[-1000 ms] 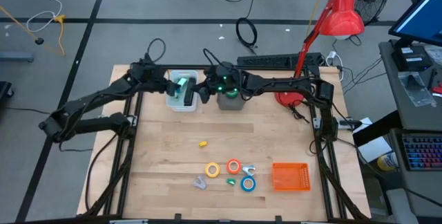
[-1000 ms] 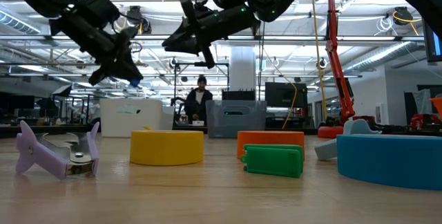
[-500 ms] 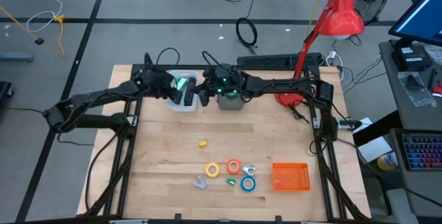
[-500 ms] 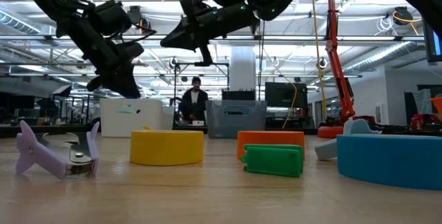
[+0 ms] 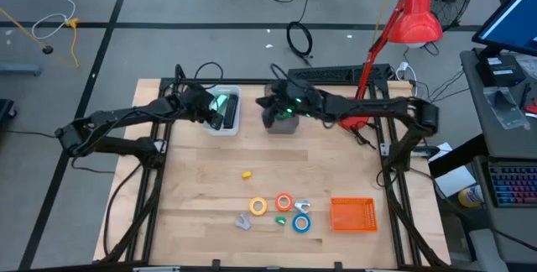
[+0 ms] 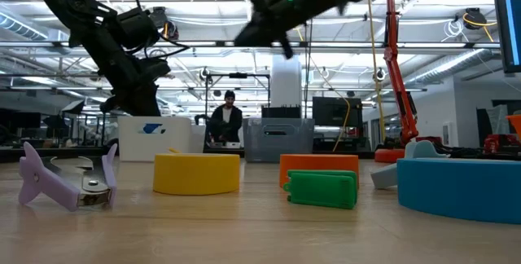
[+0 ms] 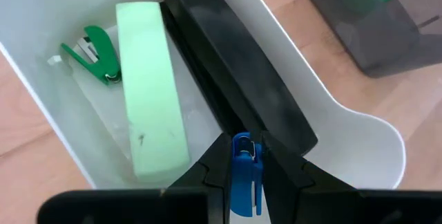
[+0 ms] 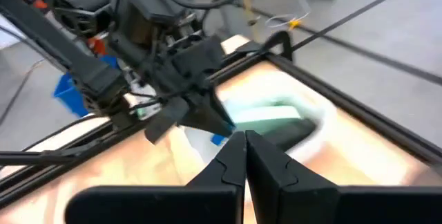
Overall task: Pick and place Stapler, Stapler remover, tape
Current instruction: Put the small blue stapler into the white bin
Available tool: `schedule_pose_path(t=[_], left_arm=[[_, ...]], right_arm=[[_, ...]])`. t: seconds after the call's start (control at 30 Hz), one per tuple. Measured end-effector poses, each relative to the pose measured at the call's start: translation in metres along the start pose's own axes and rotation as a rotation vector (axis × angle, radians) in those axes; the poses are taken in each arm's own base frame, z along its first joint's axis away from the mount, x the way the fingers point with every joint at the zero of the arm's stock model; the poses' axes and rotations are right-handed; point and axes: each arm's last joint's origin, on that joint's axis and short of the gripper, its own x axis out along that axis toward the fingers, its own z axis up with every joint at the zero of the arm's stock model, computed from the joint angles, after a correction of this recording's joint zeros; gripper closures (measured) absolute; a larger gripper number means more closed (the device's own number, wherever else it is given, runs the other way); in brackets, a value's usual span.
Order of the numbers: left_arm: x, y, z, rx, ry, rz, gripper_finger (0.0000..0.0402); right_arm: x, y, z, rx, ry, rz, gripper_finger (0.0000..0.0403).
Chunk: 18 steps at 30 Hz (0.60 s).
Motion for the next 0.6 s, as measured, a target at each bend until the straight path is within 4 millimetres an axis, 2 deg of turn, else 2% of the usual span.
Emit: schedule_pose_path(t=[0.2, 0.33, 0.47, 0.6], left_arm=[[0.001, 0.000, -0.001, 0.014, 0.006, 0.000, 0.0349], [0.001, -0.001, -0.001, 0.015, 0.007, -0.002, 0.0324], [0.001, -0.002, -0.001, 0.015, 0.017, -0.030, 0.0305], [0.002, -0.004, -0.001, 0.021, 0.019, -0.043, 0.0295]], right_arm=[[-0.063, -0.006, -0.028, 0.055, -0.141, -0.078, 0.0402], [-0.098, -0.011, -0.049, 0.115, -0.243, -0.079, 0.0402], [-0.122, -0.015, -0.070, 0.177, -0.309, -0.092, 0.0402], [-0.136, -0.018, -0.085, 0.207, -0.349, -0.092, 0.0402]])
